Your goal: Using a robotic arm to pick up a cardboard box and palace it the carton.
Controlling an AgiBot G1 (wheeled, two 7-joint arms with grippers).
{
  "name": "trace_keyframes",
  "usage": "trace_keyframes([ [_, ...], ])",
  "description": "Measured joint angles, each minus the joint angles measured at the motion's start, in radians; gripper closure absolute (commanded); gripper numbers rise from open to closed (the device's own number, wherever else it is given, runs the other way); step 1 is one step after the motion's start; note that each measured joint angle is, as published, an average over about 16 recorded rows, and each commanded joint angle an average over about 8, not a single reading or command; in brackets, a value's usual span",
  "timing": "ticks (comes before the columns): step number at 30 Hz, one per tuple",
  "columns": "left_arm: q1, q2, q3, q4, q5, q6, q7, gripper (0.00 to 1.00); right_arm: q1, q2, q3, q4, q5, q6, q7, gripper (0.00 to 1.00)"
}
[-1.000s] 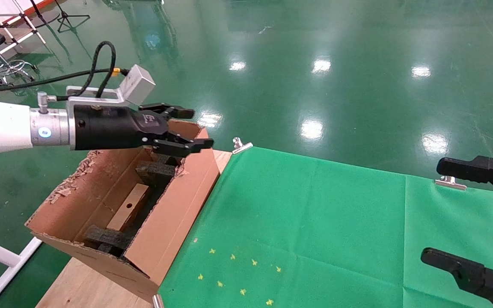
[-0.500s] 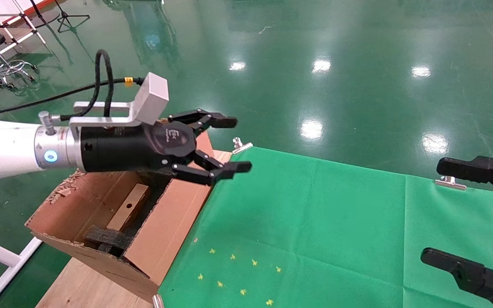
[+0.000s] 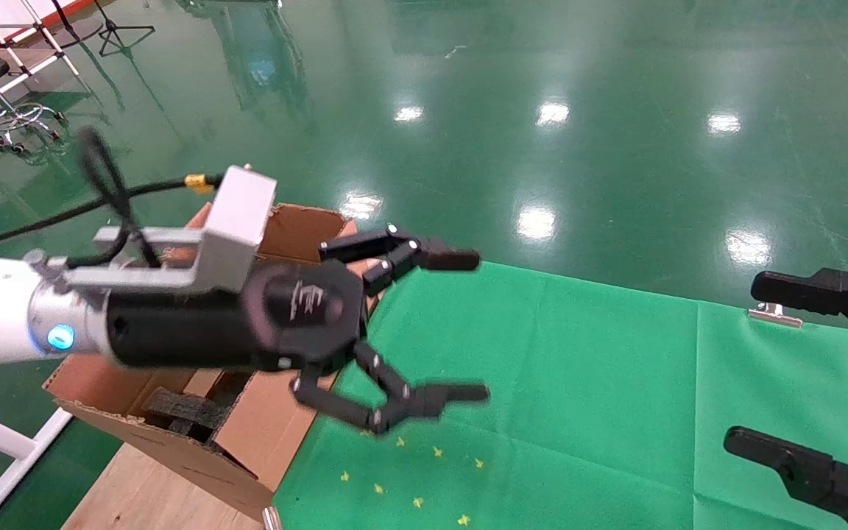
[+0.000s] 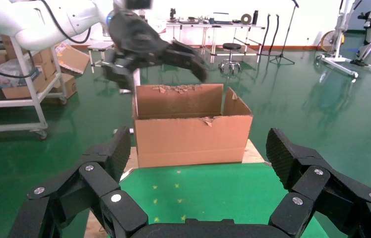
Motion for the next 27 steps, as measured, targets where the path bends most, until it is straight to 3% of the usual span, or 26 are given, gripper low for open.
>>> trace_keyframes([
  [9, 0.060, -0.005, -0.027, -0.075, -0.074, 0.015, 0.009, 0.00, 0.000, 0.000, 0.000, 0.000, 0.000, 0.000, 0.000, 0.00],
  [27, 0.048, -0.004, -0.022, -0.060, -0.059, 0.012, 0.008, 0.00, 0.000, 0.000, 0.000, 0.000, 0.000, 0.000, 0.000, 0.00],
])
